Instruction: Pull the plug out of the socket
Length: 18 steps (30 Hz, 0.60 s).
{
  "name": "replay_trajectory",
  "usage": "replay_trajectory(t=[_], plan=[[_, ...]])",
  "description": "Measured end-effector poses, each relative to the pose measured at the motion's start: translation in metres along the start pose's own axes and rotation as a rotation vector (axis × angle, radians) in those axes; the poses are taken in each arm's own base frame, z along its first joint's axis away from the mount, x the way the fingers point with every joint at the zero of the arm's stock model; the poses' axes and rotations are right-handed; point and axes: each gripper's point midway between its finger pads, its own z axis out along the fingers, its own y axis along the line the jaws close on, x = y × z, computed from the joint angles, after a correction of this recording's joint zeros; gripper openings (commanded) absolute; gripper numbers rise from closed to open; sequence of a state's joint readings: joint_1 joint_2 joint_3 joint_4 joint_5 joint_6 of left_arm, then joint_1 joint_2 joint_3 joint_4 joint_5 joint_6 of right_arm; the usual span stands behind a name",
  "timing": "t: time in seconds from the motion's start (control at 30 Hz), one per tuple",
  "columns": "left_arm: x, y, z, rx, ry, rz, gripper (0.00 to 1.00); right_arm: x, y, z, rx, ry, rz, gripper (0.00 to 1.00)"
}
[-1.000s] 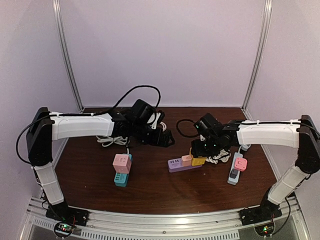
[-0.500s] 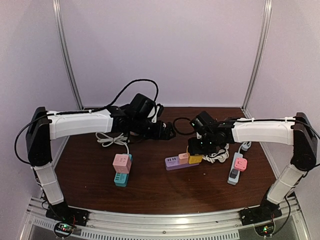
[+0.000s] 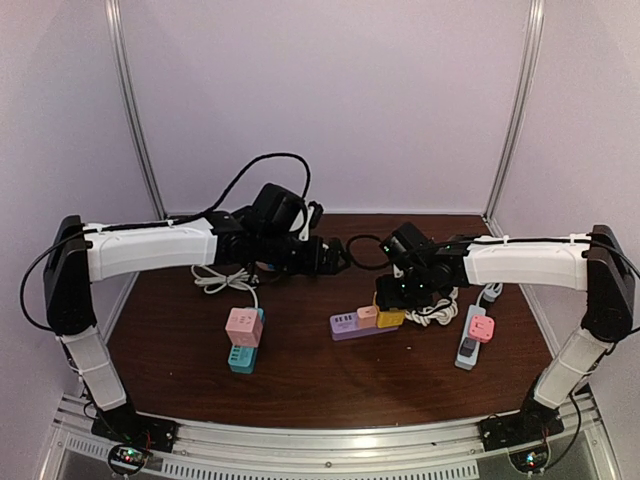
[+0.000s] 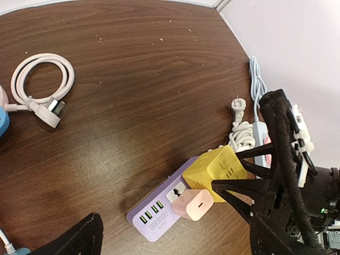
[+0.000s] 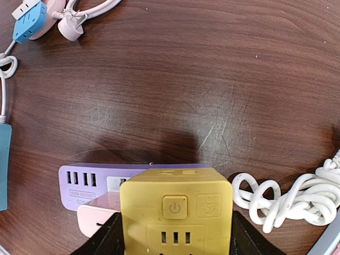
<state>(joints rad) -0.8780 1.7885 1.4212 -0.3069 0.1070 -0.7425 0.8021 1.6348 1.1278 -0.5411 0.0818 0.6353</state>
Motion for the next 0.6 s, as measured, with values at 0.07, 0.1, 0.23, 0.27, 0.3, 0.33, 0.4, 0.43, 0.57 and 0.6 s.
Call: replay_trajectory(t=[0.07, 0.1, 0.23, 0.27, 0.3, 0.33, 0.4, 0.43, 0.57, 0.6], plan=[[0.001, 0.003, 0.001, -0.003, -0.010, 0.000, 0.98, 0.000, 0.000, 0.000, -0.001, 0.000, 0.001, 0.67], [0.003, 0.005, 0.001, -0.007, -0.015, 0.000, 0.98, 0.000, 0.000, 0.000, -0.001, 0.000, 0.002, 0.69], [0.018, 0.019, 0.000, -0.021, -0.023, -0.008, 0.98, 0.002, 0.001, 0.000, -0.007, 0.010, 0.017, 0.75], [0.021, 0.022, 0.000, -0.025, -0.023, -0.009, 0.98, 0.002, 0.001, 0.000, -0.008, 0.012, 0.020, 0.76], [0.025, 0.025, 0.000, -0.030, -0.023, -0.009, 0.98, 0.003, 0.001, 0.000, -0.007, 0.014, 0.023, 0.76], [0.028, 0.028, 0.000, -0.033, -0.022, -0.010, 0.97, 0.003, 0.001, 0.000, -0.006, 0.015, 0.023, 0.77], [0.032, 0.031, 0.002, -0.033, -0.022, -0.009, 0.98, 0.003, 0.001, 0.000, -0.006, 0.015, 0.023, 0.76], [0.034, 0.032, 0.003, -0.033, -0.022, -0.009, 0.98, 0.003, 0.000, 0.000, -0.004, 0.016, 0.022, 0.76], [0.031, 0.026, 0.004, 0.000, -0.035, -0.006, 0.98, 0.004, -0.001, -0.001, 0.003, 0.019, 0.020, 0.76], [0.029, 0.024, 0.004, 0.010, -0.041, -0.005, 0.97, 0.004, -0.001, -0.001, 0.002, 0.018, 0.020, 0.77]])
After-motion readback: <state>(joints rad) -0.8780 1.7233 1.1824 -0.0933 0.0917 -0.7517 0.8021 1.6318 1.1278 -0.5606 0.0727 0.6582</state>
